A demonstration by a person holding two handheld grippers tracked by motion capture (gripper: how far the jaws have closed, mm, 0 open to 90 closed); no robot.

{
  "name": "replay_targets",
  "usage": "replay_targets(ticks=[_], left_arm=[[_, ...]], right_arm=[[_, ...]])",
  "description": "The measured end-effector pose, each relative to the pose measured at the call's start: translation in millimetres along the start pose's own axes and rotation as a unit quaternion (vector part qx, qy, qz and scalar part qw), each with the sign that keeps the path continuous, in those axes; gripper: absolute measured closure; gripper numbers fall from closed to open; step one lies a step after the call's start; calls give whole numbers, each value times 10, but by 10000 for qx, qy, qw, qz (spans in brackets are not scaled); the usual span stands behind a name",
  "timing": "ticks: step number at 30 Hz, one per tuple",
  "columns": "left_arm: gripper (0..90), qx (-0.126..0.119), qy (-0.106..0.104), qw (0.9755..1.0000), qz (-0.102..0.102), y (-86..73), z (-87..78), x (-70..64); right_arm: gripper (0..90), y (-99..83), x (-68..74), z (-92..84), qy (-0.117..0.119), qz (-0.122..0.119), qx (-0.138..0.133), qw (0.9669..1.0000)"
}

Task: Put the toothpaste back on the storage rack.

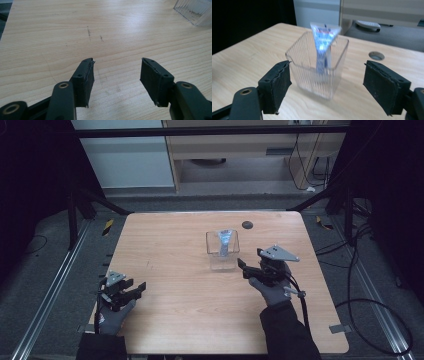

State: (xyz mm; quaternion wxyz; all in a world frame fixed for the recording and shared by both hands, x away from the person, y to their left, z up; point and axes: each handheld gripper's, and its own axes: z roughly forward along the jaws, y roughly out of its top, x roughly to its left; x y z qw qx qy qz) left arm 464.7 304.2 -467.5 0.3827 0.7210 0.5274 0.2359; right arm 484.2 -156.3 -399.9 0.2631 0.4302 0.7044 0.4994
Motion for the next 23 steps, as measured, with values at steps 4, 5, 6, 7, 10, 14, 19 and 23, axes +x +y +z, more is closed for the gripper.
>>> replay_targets(ticks=[4, 5, 6, 7, 10, 14, 19, 23], left_arm=[[434, 13, -8, 10000, 8, -2, 9, -4], [434, 22, -11, 10000, 14, -3, 12, -4], [434, 22, -11, 10000, 14, -3, 12, -4], [434, 30, -2, 10000, 23, -6, 14, -4], [435, 57, 4, 10000, 21, -12, 19, 2], [438, 88, 12, 10000, 36, -20, 25, 11], [442, 137, 6, 9999, 71, -27, 42, 6], [442, 139, 18, 9999, 86, -27, 38, 11]], right_arm=[[213, -177, -80, -95, -8, 51, 141, 9999], [213, -219, -102, -110, -20, 44, 192, 9998], [213, -219, -102, -110, -20, 44, 192, 9998], [213, -257, -122, -123, -33, 47, 245, 9997], [213, -366, -197, -171, -129, 32, 335, 9994], [207, -475, -302, -229, -212, 49, 469, 9987], [201, -658, -425, -259, -444, 75, 789, 9959], [194, -728, -505, -291, -593, 50, 927, 9939]])
